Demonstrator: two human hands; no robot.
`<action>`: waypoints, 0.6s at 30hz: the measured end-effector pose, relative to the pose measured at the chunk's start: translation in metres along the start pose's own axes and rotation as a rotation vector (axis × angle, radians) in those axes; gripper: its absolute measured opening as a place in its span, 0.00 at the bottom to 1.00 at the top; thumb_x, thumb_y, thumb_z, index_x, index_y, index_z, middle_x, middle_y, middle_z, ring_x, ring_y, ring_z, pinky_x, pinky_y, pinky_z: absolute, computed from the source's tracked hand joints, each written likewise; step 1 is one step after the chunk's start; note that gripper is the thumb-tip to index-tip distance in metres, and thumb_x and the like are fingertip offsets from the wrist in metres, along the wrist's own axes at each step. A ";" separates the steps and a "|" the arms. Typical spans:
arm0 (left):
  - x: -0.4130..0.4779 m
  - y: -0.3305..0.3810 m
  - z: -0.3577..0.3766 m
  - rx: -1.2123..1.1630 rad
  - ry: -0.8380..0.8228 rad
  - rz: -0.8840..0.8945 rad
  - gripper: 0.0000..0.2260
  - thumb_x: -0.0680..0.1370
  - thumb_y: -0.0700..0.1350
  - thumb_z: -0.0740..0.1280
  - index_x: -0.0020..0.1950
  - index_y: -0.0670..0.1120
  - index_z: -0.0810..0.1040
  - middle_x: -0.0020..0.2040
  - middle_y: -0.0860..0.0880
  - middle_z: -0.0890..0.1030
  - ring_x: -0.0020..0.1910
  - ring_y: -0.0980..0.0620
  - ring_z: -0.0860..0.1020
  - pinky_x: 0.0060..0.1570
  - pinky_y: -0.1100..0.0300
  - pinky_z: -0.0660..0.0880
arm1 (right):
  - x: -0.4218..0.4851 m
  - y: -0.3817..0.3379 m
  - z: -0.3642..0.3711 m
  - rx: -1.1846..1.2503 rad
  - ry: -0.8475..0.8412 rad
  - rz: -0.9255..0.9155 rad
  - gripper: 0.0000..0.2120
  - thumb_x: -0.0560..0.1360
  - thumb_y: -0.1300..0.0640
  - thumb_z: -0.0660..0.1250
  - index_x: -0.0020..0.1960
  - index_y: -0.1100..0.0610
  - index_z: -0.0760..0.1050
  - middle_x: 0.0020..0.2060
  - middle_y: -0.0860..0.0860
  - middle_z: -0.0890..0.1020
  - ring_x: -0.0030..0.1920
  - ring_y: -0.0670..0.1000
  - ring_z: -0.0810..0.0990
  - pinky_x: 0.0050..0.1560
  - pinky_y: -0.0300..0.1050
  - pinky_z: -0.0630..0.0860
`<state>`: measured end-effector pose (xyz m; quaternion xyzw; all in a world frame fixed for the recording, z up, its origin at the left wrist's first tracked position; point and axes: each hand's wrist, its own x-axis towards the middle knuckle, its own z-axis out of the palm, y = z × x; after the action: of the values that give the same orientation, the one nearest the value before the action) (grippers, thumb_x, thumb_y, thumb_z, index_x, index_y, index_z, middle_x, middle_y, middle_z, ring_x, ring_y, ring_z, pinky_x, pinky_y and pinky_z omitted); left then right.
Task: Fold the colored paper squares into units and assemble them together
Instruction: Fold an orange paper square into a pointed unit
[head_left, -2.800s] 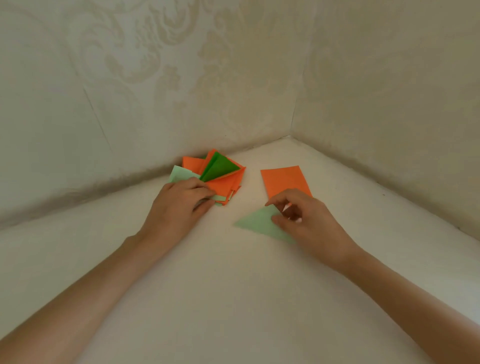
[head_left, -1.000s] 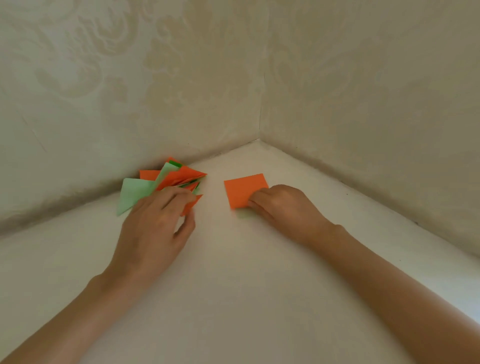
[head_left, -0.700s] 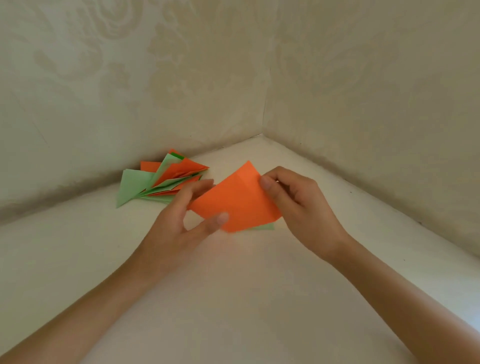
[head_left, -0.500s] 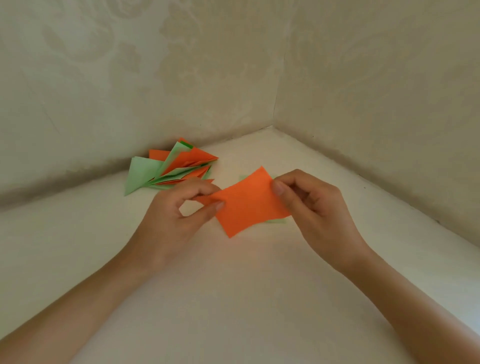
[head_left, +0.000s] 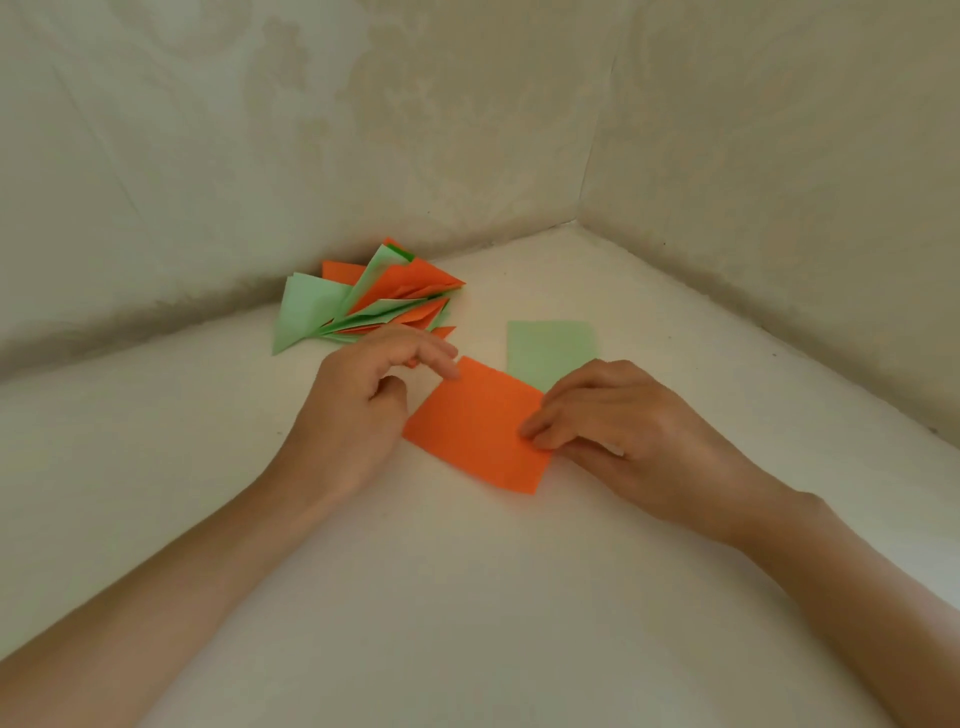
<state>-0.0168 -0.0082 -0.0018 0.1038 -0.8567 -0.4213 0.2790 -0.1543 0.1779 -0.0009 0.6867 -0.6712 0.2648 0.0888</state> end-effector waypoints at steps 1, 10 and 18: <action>-0.001 0.002 0.001 -0.023 0.002 -0.024 0.21 0.67 0.32 0.54 0.46 0.53 0.79 0.52 0.58 0.80 0.55 0.66 0.74 0.53 0.77 0.64 | 0.000 0.000 0.000 0.009 -0.020 -0.006 0.08 0.74 0.58 0.63 0.43 0.57 0.81 0.45 0.46 0.84 0.48 0.47 0.78 0.49 0.48 0.72; -0.004 -0.007 0.008 0.269 -0.292 0.195 0.10 0.72 0.44 0.66 0.51 0.50 0.82 0.49 0.57 0.77 0.49 0.62 0.73 0.51 0.71 0.67 | -0.001 -0.010 -0.009 0.396 -0.148 0.279 0.06 0.75 0.55 0.67 0.46 0.55 0.82 0.45 0.45 0.83 0.48 0.42 0.80 0.52 0.36 0.75; 0.001 0.010 0.003 -0.095 -0.198 -0.188 0.15 0.78 0.60 0.58 0.51 0.52 0.79 0.40 0.56 0.83 0.42 0.61 0.79 0.48 0.70 0.72 | 0.014 -0.026 0.011 0.397 0.058 0.664 0.06 0.74 0.57 0.69 0.38 0.50 0.78 0.31 0.43 0.78 0.32 0.39 0.74 0.36 0.29 0.68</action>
<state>-0.0188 -0.0005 0.0044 0.1281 -0.8457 -0.4937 0.1569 -0.1267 0.1620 0.0027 0.4282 -0.7896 0.4235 -0.1175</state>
